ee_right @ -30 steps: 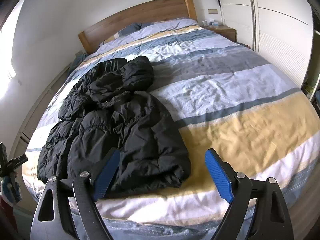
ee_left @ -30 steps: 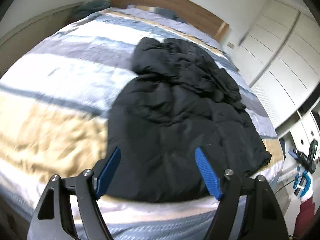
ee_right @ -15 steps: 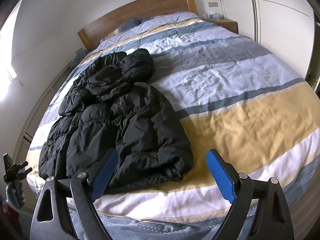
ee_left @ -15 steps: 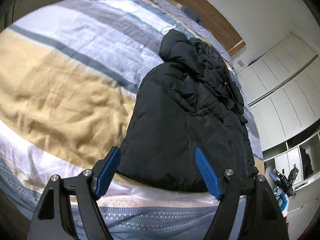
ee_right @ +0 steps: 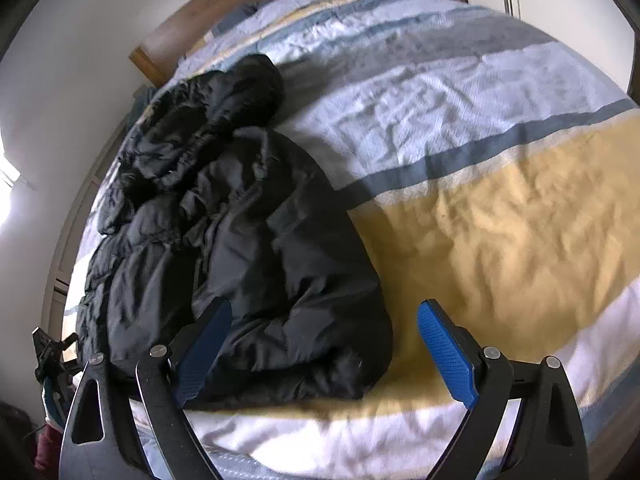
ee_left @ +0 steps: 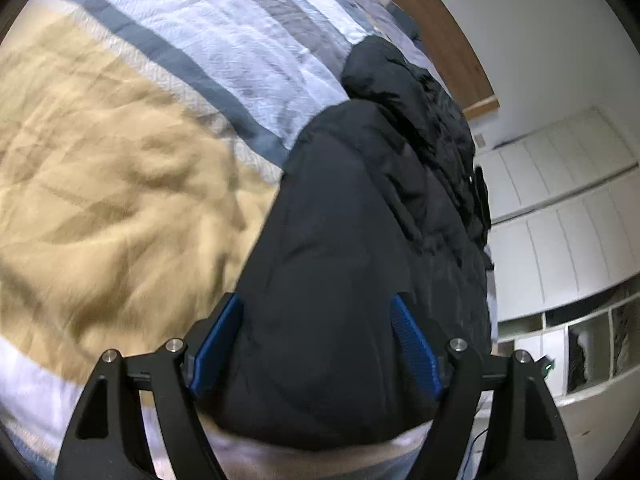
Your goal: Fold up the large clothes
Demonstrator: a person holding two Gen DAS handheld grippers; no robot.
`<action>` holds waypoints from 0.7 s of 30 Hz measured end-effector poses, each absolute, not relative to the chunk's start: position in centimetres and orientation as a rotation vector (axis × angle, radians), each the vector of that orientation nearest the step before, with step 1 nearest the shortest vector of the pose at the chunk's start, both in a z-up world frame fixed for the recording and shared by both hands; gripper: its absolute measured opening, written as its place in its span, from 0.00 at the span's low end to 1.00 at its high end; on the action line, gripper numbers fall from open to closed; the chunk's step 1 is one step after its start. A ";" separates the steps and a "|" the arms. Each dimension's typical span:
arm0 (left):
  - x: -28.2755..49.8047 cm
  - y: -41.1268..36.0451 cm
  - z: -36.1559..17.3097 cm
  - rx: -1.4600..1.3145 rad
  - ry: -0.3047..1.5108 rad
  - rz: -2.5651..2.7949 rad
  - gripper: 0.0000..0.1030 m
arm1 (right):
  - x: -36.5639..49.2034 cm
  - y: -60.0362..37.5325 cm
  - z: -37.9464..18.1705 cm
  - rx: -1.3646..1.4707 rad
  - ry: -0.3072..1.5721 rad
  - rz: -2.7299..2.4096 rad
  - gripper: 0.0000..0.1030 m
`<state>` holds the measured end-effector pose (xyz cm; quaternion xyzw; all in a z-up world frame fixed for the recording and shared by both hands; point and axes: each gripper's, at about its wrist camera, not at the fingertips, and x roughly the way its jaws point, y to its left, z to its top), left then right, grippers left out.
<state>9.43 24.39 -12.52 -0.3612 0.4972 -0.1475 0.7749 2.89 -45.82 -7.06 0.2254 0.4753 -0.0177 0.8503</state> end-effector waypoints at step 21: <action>8.9 19.2 -15.8 -0.949 1.166 -0.679 0.76 | 9.3 -43.8 -13.6 0.571 1.182 0.176 0.91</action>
